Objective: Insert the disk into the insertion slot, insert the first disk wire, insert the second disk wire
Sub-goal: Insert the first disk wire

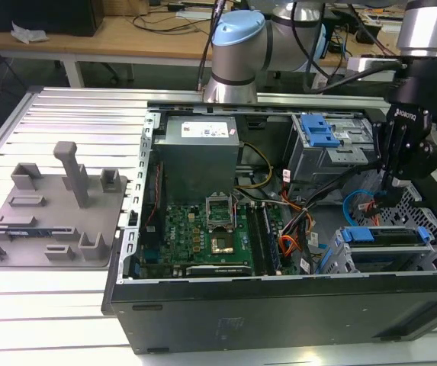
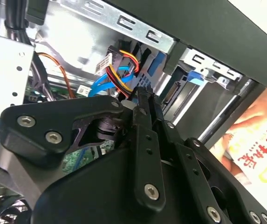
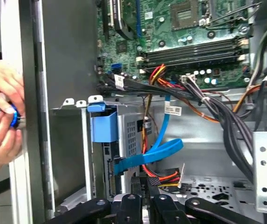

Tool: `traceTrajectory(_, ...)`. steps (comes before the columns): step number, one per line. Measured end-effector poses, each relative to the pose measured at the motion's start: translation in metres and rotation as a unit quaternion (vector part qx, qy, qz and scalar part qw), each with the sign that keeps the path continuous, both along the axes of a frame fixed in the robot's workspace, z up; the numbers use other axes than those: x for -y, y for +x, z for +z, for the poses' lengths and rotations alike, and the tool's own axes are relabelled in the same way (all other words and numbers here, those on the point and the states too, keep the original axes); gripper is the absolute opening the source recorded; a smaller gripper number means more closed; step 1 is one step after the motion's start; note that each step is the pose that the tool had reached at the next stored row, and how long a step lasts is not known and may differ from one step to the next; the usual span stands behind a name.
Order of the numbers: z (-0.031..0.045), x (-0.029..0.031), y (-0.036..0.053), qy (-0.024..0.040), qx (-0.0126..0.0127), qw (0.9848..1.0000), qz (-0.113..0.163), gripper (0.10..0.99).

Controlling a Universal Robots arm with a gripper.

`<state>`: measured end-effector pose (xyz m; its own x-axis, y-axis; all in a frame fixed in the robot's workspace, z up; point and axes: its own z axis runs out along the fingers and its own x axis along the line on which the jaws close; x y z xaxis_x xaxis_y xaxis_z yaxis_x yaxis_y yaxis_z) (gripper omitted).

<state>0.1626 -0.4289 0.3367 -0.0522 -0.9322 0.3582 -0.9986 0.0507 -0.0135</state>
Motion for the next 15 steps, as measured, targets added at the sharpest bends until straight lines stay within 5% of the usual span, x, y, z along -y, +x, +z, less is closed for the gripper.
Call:
traceTrajectory(1,0.0028,0.0024,0.0001,0.0086,0.0000,1.0000,0.000,0.165)
traceTrajectory(7,0.0100,0.0152,0.0005,0.0356,0.0000,0.9994,0.000,0.165)
traceTrajectory(15,0.0101,0.0337,0.0004,0.0408,-0.0018,0.9992,-0.005,0.165)
